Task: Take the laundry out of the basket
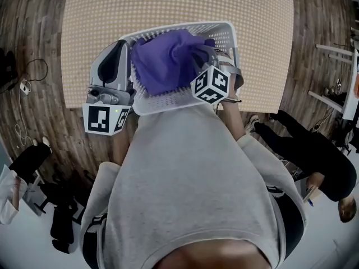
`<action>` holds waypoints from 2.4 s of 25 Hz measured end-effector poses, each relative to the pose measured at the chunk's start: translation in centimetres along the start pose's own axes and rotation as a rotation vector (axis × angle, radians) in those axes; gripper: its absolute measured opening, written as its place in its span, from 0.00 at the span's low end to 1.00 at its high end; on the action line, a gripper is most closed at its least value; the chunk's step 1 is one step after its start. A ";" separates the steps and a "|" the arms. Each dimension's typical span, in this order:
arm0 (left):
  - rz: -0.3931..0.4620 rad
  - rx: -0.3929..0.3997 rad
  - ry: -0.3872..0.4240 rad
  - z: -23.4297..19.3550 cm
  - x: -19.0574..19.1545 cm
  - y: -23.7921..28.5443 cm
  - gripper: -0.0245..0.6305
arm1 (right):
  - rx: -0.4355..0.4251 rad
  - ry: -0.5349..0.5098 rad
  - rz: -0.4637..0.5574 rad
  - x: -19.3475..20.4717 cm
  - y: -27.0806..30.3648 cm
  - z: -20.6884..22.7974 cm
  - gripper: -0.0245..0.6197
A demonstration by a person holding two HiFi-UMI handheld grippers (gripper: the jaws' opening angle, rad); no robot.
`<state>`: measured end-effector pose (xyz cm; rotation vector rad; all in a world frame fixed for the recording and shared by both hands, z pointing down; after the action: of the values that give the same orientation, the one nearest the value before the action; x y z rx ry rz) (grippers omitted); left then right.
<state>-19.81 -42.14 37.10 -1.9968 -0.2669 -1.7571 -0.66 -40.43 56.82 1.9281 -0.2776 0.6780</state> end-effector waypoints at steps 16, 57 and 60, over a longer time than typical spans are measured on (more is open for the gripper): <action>0.019 -0.036 0.000 -2.8 -0.4 -1.0 0.05 | -0.292 0.274 -0.151 4.0 8.6 -2.5 0.88; 0.069 -0.071 -0.005 -1.9 -1.5 -2.3 0.05 | -0.839 0.871 0.310 -2.4 4.4 -6.0 0.38; 0.070 -0.069 -0.008 -1.6 -1.6 -2.5 0.05 | -0.851 0.942 0.437 -3.8 2.8 -5.4 0.36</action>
<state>-22.63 -40.43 36.22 -2.0362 -0.1391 -1.7365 -6.86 -37.25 58.44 0.6192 -0.3098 1.3955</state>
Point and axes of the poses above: the fingertips, and each gripper's own axes: y forward along the fingers, z to its right, x out of its underside, the point moved 2 cm from there along -y, backward along the fingers, and after that the axes turned 12 degrees about z, right-handed, at the moved point
